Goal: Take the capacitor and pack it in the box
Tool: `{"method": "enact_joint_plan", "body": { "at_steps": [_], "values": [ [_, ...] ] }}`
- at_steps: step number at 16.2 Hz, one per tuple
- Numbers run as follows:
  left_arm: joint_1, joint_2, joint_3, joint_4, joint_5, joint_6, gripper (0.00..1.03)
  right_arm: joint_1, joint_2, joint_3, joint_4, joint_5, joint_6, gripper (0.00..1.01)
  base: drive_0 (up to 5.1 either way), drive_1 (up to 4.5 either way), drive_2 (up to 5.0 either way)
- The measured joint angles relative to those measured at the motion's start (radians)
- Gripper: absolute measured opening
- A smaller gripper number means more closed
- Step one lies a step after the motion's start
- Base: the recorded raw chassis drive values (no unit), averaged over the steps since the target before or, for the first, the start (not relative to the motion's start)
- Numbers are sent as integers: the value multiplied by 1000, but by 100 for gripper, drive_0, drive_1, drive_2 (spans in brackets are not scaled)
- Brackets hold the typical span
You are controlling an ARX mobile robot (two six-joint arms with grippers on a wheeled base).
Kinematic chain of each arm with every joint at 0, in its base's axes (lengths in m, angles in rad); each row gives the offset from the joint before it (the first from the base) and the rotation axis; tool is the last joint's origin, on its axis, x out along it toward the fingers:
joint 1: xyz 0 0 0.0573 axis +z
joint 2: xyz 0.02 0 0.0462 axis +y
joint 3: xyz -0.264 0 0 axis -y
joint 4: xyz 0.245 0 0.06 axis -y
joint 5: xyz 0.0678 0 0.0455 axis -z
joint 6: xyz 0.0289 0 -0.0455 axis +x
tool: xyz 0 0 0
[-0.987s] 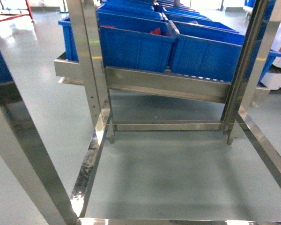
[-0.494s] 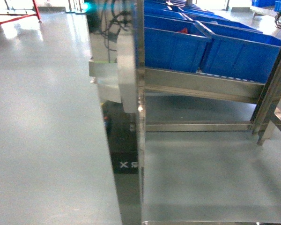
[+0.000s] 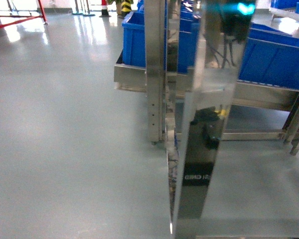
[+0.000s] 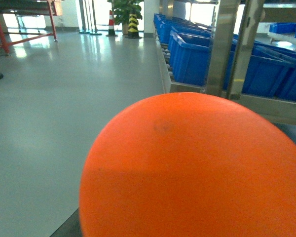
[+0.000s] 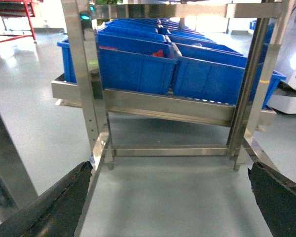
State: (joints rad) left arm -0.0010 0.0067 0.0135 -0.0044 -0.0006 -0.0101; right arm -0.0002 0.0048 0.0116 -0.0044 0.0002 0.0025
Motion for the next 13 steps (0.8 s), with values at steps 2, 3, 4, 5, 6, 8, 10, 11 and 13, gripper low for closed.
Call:
{"method": "enact_joint_plan", "body": {
  "at_steps": [2, 3, 4, 5, 6, 8, 10, 11, 13],
  "values": [
    [0, 0, 0, -1, 0, 0, 44, 0, 0, 0, 0, 0, 0, 98, -498, 243, 243],
    [0, 0, 0, -1, 0, 0, 44, 0, 0, 0, -2, 0, 0, 98, -498, 243, 243],
    [0, 0, 0, -1, 0, 0, 44, 0, 0, 0, 3, 0, 0, 98, -498, 243, 243],
    [0, 0, 0, -2, 1, 0, 44, 0, 0, 0, -3, 0, 0, 98, -498, 243, 243],
    [0, 0, 0, -2, 0, 0, 44, 0, 0, 0, 0, 0, 0, 98, -498, 243, 243],
    [0, 0, 0, -3, 0, 0, 44, 0, 0, 0, 0, 0, 0, 98, -498, 243, 243],
    [0, 0, 0, -2, -3, 0, 44, 0, 0, 0, 3, 0, 0, 98, -498, 243, 243],
    [0, 0, 0, -3, 1, 0, 44, 0, 0, 0, 2, 0, 0, 98, -498, 243, 243],
    [0, 0, 0, -2, 0, 0, 44, 0, 0, 0, 2, 0, 0, 98, -498, 243, 243]
  ]
}}
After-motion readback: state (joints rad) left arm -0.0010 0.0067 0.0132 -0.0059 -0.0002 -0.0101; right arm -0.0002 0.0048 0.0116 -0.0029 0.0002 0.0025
